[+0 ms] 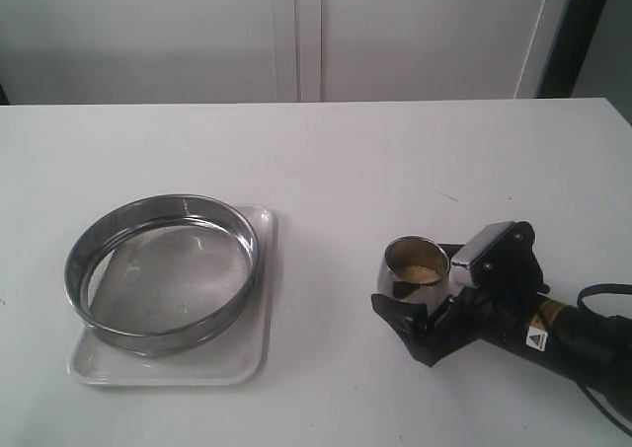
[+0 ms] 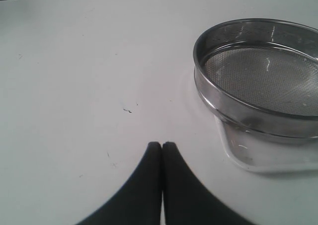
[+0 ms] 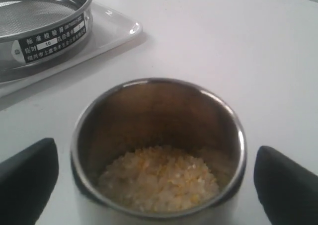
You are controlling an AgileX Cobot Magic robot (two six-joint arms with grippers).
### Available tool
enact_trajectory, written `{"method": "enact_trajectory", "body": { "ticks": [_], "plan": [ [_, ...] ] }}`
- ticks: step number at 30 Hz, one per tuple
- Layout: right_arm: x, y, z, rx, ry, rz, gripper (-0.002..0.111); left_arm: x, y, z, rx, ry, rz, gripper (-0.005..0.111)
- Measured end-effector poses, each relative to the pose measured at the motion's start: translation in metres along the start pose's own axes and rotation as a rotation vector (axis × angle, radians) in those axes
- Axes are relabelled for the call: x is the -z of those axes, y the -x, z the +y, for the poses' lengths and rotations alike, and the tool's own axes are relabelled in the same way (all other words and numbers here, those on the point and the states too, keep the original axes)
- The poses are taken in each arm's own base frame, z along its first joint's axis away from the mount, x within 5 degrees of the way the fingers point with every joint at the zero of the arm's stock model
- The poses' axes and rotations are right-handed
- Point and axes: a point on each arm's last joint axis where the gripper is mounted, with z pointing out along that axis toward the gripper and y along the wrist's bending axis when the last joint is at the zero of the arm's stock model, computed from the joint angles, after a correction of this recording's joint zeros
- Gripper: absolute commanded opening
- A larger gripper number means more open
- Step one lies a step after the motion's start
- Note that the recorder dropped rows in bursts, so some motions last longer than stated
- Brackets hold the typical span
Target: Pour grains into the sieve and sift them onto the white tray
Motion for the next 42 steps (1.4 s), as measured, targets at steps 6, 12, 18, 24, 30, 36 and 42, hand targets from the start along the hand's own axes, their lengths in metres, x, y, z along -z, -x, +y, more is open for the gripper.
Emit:
{"method": "enact_trajectory", "body": {
  "ticks": [6,12,18,24,30,36,42],
  "plan": [
    [-0.007,0.006,-0.002,0.01,-0.001,-0.024,0.105,0.0,0.0,0.0,0.0,0.0,0.0,0.0],
    [-0.01,0.008,-0.003,0.018,0.0,-0.035,0.105,0.0,0.0,0.0,0.0,0.0,0.0,0.0],
    [-0.011,0.003,-0.004,0.004,-0.007,-0.023,0.105,0.0,0.0,0.0,0.0,0.0,0.0,0.0],
    [-0.018,-0.007,-0.003,-0.018,0.007,0.006,0.105,0.0,0.0,0.0,0.0,0.0,0.0,0.0],
    [-0.023,-0.004,-0.002,-0.016,0.016,-0.006,0.105,0.0,0.0,0.0,0.0,0.0,0.0,0.0],
    [-0.023,-0.003,-0.003,-0.022,0.013,-0.007,0.101,0.0,0.0,0.0,0.0,0.0,0.0,0.0],
    [-0.023,-0.003,-0.003,-0.022,0.013,-0.007,0.069,0.0,0.0,0.0,0.0,0.0,0.0,0.0]
  ]
}}
